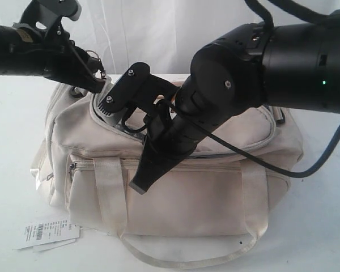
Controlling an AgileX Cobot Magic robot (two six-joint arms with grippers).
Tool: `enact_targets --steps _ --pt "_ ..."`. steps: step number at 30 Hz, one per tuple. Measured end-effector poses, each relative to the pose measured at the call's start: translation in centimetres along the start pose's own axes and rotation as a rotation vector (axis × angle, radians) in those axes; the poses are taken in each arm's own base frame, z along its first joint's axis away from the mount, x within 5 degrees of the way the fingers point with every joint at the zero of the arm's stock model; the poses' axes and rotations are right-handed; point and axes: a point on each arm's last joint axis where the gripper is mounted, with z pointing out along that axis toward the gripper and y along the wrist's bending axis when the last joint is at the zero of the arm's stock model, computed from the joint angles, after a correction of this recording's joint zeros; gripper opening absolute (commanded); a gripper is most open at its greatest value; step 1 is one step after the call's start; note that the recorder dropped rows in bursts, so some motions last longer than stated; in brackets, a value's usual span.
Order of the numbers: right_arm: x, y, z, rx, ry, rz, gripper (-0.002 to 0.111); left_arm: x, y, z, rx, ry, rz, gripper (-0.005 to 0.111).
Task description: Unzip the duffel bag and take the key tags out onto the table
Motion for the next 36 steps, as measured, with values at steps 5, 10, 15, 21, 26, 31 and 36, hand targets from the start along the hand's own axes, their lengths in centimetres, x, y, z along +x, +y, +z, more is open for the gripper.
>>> enact_targets --steps 5,10,15,21,26,31,36 --pt "0.0 0.0 0.0 -0.001 0.002 0.000 0.000 -1.0 0.4 2.2 0.023 0.042 -0.003 0.000" --pt "0.0 0.0 0.0 -0.001 0.004 0.000 0.000 -1.3 1.5 4.2 0.028 0.094 -0.034 0.000" --pt "0.1 0.0 0.0 -0.002 0.006 0.003 0.000 -1.2 2.3 5.3 0.035 0.147 -0.060 0.000" --pt "0.1 0.0 0.0 -0.005 0.007 0.019 0.000 -1.2 2.3 5.5 0.045 0.168 -0.077 0.000" --pt "0.1 0.1 0.0 -0.011 0.007 0.027 0.000 -1.2 2.3 5.5 0.045 0.170 -0.083 0.018" --pt "0.1 0.1 0.0 -0.011 0.007 0.027 0.000 -1.1 2.6 5.5 0.040 0.173 -0.093 0.031" --pt "0.0 0.1 0.0 -0.010 0.006 0.027 0.000 -0.9 3.3 5.6 0.015 0.162 -0.145 0.031"
